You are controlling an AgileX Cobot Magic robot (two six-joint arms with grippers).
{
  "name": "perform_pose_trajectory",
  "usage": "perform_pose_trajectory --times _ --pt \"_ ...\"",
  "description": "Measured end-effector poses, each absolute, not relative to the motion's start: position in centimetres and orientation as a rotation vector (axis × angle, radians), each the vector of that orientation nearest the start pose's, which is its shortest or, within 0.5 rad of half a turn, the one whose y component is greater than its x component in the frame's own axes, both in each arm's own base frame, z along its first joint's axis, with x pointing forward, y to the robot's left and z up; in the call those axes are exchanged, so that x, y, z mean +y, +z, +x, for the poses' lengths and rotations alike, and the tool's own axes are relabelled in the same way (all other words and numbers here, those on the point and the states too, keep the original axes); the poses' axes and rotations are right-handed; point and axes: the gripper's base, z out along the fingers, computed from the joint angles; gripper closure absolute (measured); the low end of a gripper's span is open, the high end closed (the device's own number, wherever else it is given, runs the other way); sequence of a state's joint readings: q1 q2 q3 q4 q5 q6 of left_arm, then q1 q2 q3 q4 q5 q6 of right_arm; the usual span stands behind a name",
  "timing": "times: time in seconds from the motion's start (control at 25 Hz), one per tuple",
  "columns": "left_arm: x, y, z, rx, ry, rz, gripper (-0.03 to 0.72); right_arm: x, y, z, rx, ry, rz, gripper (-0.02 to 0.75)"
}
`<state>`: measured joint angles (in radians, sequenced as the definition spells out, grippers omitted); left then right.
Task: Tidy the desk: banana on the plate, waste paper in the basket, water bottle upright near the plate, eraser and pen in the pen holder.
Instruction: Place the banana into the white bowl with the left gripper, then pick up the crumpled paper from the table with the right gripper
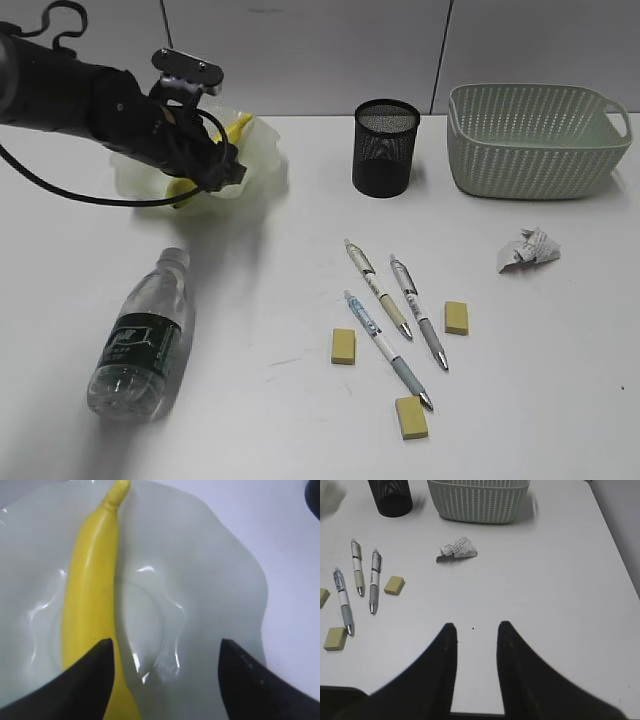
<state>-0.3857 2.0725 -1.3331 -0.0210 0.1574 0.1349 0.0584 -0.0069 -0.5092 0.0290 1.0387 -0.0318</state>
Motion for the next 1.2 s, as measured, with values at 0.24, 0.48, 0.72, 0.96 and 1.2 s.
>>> perform_pose_trajectory --times 0.24,0.48,0.72,0.96,1.2 --pt "-16.4 18.0 40.2 2.337 -0.144 0.583 0.221 0.2 28.2 -0.6 2.004 0.052 -0.092 0.502" --pt "-14.7 24.0 35.6 2.245 -0.201 0.504 0.289 0.2 28.2 -0.6 2.004 0.051 -0.093 0.502" --pt "-10.6 28.8 25.5 2.151 -0.208 0.498 0.292 0.2 28.2 -0.6 2.004 0.051 -0.092 0.502" --pt "-6.1 32.1 14.3 2.157 -0.265 0.421 0.293 0.2 28.2 -0.6 2.004 0.051 -0.092 0.502" --pt "-1.9 32.0 6.1 2.16 -0.219 0.268 0.293 0.2 28.2 -0.6 2.004 0.051 -0.092 0.502"
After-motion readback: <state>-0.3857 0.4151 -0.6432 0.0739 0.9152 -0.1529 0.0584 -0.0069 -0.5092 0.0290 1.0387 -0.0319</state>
